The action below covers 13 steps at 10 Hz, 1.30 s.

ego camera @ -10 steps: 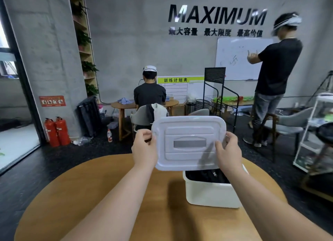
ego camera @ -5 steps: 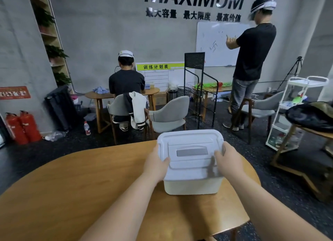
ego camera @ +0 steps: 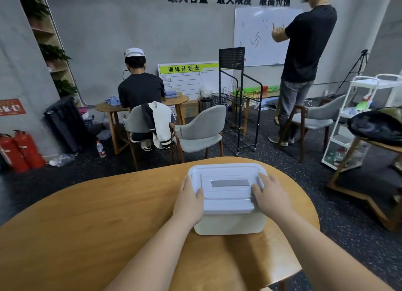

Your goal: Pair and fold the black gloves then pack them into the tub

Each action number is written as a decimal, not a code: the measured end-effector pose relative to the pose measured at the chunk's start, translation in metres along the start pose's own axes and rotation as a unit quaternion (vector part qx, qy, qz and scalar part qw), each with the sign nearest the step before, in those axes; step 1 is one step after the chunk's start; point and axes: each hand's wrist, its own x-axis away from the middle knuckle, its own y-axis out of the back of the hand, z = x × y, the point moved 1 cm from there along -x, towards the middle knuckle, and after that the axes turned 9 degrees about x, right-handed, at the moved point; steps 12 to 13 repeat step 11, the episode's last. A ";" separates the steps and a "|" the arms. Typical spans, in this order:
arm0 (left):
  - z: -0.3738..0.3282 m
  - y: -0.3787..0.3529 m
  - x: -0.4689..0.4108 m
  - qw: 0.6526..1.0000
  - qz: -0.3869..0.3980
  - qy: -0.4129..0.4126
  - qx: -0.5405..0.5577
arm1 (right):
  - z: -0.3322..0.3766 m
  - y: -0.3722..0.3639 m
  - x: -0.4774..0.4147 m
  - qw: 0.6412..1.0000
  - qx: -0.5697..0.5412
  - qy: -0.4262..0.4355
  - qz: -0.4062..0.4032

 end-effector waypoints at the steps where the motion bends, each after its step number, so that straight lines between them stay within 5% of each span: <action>1: 0.004 0.000 -0.006 1.000 -0.009 0.003 -0.013 | 0.005 -0.004 -0.001 1.000 0.024 -0.004 -0.016; 13: -0.031 -0.024 -0.025 0.979 0.161 0.035 -0.121 | -0.021 0.025 -0.026 0.972 0.228 0.001 0.050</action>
